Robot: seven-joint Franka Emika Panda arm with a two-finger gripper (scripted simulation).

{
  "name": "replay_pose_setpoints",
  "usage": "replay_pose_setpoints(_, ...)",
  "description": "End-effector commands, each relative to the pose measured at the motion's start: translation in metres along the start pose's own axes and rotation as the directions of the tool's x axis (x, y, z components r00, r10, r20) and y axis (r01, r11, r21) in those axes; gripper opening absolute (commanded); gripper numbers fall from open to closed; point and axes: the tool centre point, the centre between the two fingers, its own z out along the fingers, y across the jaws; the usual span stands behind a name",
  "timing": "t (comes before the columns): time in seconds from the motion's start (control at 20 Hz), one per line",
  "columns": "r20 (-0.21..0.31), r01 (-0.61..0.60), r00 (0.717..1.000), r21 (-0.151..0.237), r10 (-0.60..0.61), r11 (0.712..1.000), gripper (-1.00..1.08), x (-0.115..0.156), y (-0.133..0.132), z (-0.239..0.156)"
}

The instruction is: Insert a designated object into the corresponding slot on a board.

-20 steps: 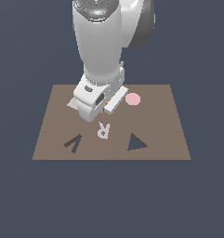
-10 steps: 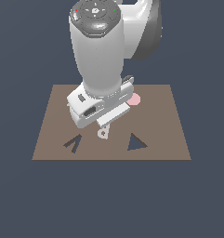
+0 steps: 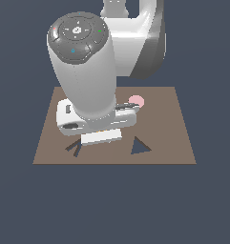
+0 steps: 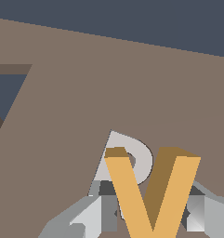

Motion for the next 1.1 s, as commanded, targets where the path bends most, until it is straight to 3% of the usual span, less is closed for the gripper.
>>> replay_pose_setpoints(0.0,0.000,-0.119,0.993,0.000,0.119,0.993,-1.00,0.009,0.011,-0.001)
replay_pose_setpoints(0.2,0.000,-0.288,0.958,0.000,0.288,0.958,-1.00,0.020,0.028,-0.001)
replay_pose_setpoints(0.5,0.000,-0.482,0.876,0.000,0.482,0.876,-1.00,0.029,0.052,-0.002)
replay_pose_setpoints(0.8,0.000,-0.608,0.794,0.000,0.608,0.794,-1.00,0.031,0.070,-0.002)
replay_pose_setpoints(1.05,0.000,-0.669,0.743,0.000,0.669,0.743,-1.00,0.031,0.080,-0.002)
